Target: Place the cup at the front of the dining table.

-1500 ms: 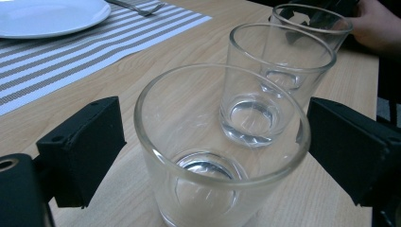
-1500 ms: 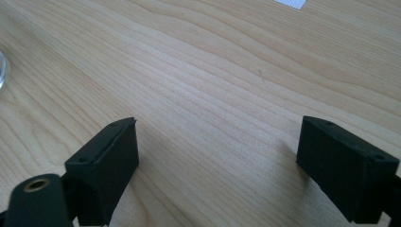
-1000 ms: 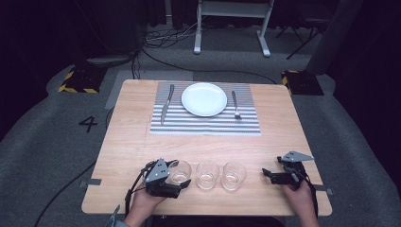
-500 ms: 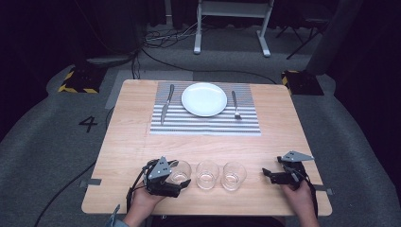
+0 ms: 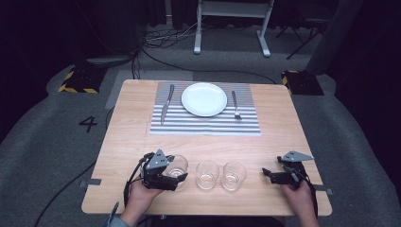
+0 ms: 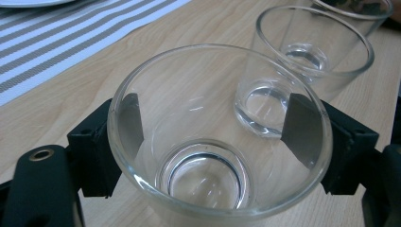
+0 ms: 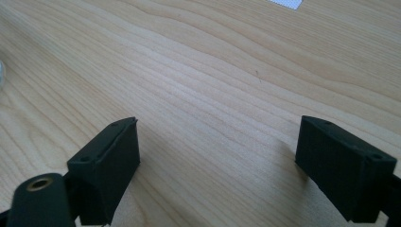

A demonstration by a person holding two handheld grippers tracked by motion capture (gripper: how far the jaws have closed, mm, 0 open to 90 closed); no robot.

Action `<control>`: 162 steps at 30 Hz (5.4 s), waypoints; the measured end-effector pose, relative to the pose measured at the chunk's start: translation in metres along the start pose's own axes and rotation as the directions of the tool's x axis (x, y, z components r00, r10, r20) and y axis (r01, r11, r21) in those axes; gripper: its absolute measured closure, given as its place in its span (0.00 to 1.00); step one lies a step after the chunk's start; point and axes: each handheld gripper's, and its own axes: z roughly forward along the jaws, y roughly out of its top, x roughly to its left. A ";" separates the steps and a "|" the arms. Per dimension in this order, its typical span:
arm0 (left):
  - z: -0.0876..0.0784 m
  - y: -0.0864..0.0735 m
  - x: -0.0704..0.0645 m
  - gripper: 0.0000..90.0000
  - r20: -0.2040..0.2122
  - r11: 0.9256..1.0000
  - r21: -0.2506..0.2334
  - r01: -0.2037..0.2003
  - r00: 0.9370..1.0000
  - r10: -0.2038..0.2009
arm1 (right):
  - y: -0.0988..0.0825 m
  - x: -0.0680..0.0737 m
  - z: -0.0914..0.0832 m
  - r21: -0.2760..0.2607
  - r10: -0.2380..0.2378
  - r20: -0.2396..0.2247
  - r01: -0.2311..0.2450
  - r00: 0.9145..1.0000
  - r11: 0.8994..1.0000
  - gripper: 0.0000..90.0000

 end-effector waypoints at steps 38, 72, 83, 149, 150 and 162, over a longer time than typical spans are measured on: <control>-0.002 0.089 0.067 0.21 -0.124 1.000 -0.023 -0.013 0.992 0.010 | 0.000 0.000 0.000 -0.001 0.003 0.001 -0.003 1.000 1.000 0.16; 0.046 0.127 0.130 0.21 -0.261 0.989 -0.091 0.117 0.956 -0.137 | 0.000 0.000 0.000 -0.002 0.002 0.001 -0.002 1.000 1.000 0.16; 0.063 0.126 0.146 0.21 -0.290 0.985 -0.050 0.167 0.941 -0.174 | 0.000 0.000 0.000 -0.002 0.000 0.001 0.000 1.000 1.000 0.16; 0.088 0.108 0.149 0.17 -0.353 0.985 0.100 0.144 0.930 -0.100 | 0.000 0.000 0.000 -0.001 -0.003 0.002 0.003 1.000 1.000 0.16; 0.086 0.108 0.148 0.17 -0.349 0.985 0.096 0.144 0.931 -0.102 | 0.000 0.000 0.000 -0.001 -0.003 0.002 0.003 1.000 1.000 0.16; 0.042 0.109 0.113 0.18 -0.302 0.997 0.050 0.067 0.952 -0.049 | 0.000 0.000 0.000 0.001 0.001 0.002 -0.001 1.000 1.000 0.16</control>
